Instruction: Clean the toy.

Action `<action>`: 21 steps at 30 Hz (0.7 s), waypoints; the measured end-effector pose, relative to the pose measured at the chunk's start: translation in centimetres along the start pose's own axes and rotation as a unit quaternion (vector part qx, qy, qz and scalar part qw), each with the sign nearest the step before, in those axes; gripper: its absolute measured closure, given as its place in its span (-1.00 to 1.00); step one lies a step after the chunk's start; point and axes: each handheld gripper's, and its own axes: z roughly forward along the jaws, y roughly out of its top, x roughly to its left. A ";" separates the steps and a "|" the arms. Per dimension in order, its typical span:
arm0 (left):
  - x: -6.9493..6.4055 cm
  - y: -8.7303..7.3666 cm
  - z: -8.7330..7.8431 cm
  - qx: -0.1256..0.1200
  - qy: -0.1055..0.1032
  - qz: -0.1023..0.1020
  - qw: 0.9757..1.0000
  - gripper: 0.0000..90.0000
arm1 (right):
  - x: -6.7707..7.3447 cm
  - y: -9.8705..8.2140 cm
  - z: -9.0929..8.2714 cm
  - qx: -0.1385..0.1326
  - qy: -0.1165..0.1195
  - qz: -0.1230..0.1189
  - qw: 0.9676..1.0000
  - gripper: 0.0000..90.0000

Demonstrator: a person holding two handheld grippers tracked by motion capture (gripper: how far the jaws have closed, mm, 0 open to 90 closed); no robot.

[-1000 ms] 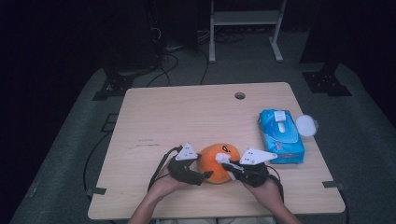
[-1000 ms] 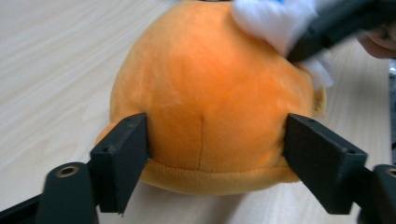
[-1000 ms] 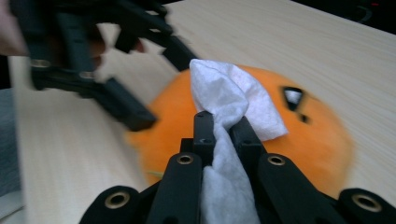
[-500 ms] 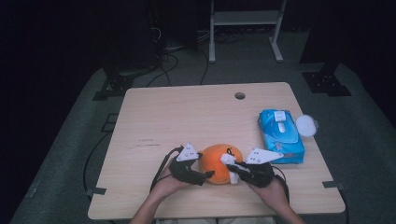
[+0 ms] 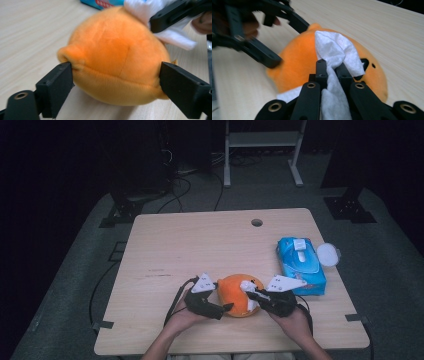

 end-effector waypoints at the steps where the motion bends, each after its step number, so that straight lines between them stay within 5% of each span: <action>1: -0.2 0.1 0.0 -0.006 0.003 0.010 1.000 -0.62 | 0.5 0.1 0.0 -0.002 0.009 -0.008 1.000 0.84; 4: -1.1 0.4 0.1 -0.009 0.011 0.050 0.999 -0.50 | 2.2 1.2 0.9 -0.006 0.044 -0.026 0.999 0.84; 6: -1.5 0.4 0.1 0.000 0.020 0.073 0.997 -0.47 | 2.9 1.8 1.9 0.002 0.042 -0.044 0.998 0.84; 10: -1.0 -0.1 0.0 -0.009 0.011 0.061 0.998 -0.47 | 2.1 2.6 2.2 -0.001 0.024 -0.041 0.999 0.84; 15: -0.8 -0.1 0.2 -0.020 0.007 0.039 0.999 -0.56 | 0.5 1.8 0.4 -0.004 -0.012 -0.023 1.000 0.84; 21: -1.9 0.2 0.5 -0.013 0.021 0.076 0.997 -0.49 | 2.6 1.8 1.7 0.006 0.040 -0.035 0.999 0.84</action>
